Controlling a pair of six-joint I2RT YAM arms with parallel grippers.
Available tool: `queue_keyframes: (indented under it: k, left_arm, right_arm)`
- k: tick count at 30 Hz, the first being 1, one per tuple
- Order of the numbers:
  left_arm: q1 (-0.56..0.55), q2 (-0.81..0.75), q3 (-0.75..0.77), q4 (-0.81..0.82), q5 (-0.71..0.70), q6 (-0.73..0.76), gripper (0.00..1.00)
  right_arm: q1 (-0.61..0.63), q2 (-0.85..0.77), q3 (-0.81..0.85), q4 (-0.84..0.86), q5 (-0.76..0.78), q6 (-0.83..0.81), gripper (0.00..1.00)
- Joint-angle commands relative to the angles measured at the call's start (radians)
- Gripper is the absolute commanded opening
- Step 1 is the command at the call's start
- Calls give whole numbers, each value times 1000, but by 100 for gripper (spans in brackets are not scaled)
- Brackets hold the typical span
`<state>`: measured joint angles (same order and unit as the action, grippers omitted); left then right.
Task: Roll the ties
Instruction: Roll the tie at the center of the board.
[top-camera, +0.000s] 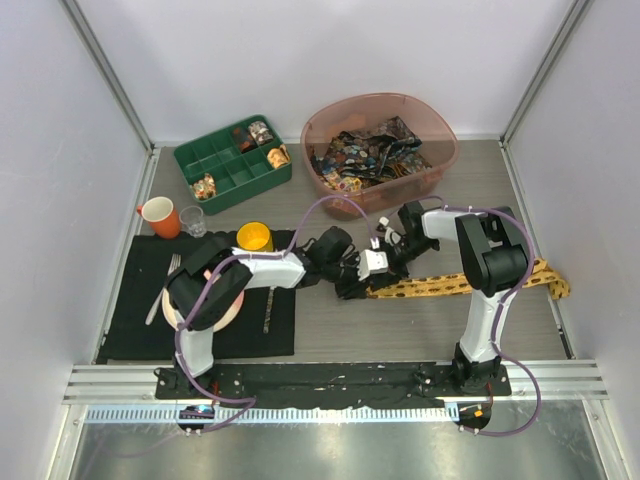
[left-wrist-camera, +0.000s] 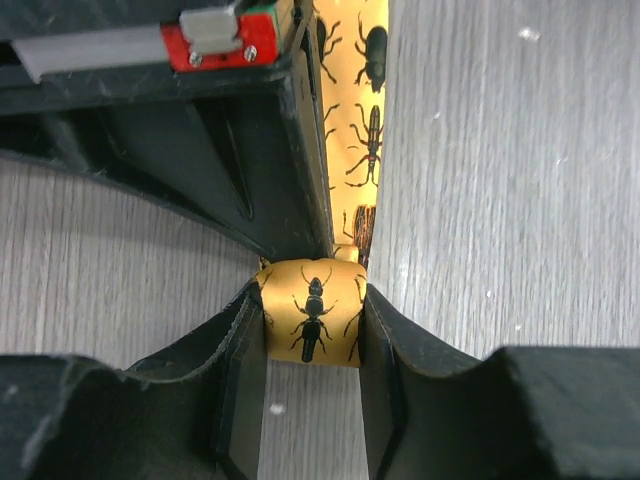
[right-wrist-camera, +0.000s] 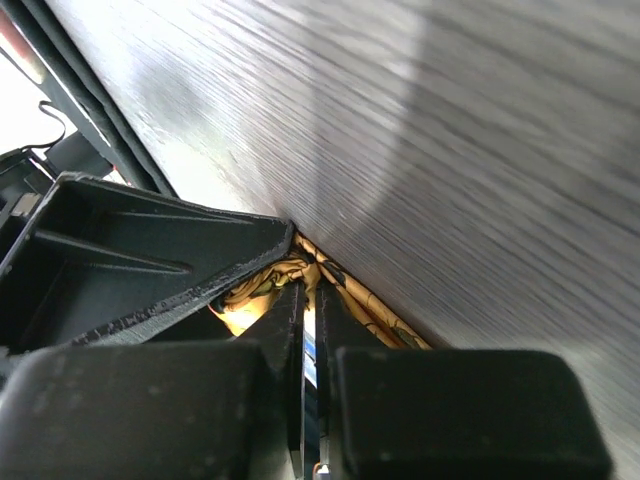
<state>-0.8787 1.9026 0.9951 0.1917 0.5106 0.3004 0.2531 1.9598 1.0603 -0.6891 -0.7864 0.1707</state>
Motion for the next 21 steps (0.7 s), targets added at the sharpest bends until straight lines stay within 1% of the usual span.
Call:
queue_keyframes:
  k: [1,2,6,10,15,21]
  left_arm:
    - [0,22,111,-377,-168,98,0]
    - [-3,30,129,-459,-182,114,0]
    - [-9,62,191,-583,-228,143,0]
    - [-11,93,238,-672,-257,166,0]
    - [-13,118,270,-716,-270,171,0]
    - [-17,138,284,-730,-274,187,0]
  right_arm:
    - [43,38,-17,111,164,-42,10]
    - [41,33,-13,109,164,-42,11]
    - [35,28,3,100,141,-39,14]
    - [14,1,7,86,93,-45,17]
    - [-37,-51,3,36,29,-85,24]
    - [-94,-108,-17,-3,-79,-91,27]
